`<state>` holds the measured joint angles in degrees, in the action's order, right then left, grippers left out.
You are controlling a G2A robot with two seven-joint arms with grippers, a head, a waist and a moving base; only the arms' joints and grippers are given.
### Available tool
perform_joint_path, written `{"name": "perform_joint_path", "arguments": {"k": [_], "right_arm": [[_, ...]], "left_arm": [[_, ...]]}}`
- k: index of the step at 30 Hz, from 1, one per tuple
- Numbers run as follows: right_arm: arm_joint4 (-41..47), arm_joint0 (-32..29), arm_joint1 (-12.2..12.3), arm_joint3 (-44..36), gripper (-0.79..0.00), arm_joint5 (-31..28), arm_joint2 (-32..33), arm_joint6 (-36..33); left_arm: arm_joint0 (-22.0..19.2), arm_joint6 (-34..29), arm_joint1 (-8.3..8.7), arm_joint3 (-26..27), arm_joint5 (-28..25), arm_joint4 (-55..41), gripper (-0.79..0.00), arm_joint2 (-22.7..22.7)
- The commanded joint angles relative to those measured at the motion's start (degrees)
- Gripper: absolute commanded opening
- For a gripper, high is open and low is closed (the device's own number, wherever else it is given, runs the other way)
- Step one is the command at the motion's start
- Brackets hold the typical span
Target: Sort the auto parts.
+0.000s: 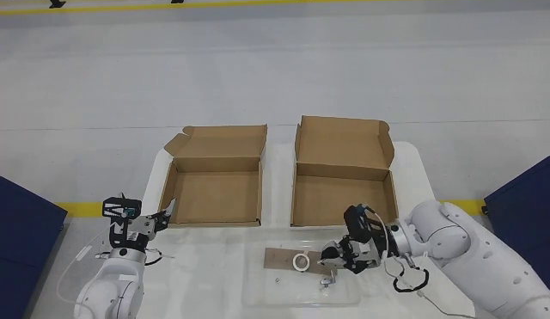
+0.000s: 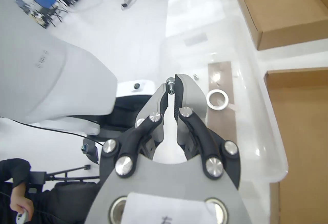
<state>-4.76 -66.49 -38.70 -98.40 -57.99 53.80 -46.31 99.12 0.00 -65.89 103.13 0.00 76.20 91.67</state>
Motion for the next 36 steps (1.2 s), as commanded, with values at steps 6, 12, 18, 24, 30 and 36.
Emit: {"name": "perform_joint_path", "arguments": {"k": [6, 12, 18, 24, 30, 36], "right_arm": [[12.8, 3.4, 3.3, -1.3, -0.785, 0.0, -5.4, 0.0], [13.4, 3.9, 3.4, -1.1, -0.785, 0.0, -6.2, 0.0], [13.4, 3.9, 3.4, -1.1, -0.785, 0.0, -6.2, 0.0], [20.2, 2.8, 3.6, -4.1, -0.785, 0.0, -4.7, 2.6], [36.9, 2.5, 4.3, -9.0, -0.785, 0.0, -4.5, 0.0], [45.6, 4.3, 4.7, -11.5, -0.785, 0.0, -7.1, 0.0]], "left_arm": [[0.0, 0.0, 0.0, 0.0, 0.0, 0.0, 0.0, 0.0], [0.0, 0.0, 0.0, 0.0, 0.0, 0.0, 0.0, 0.0], [0.0, 0.0, 0.0, 0.0, 0.0, 0.0, 0.0, 0.0], [0.0, 0.0, 0.0, 0.0, 0.0, 0.0, 0.0, 0.0], [0.0, 0.0, 0.0, 0.0, 0.0, 0.0, 0.0, 0.0], [0.0, 0.0, 0.0, 0.0, 0.0, 0.0, 0.0, 0.0]]}}
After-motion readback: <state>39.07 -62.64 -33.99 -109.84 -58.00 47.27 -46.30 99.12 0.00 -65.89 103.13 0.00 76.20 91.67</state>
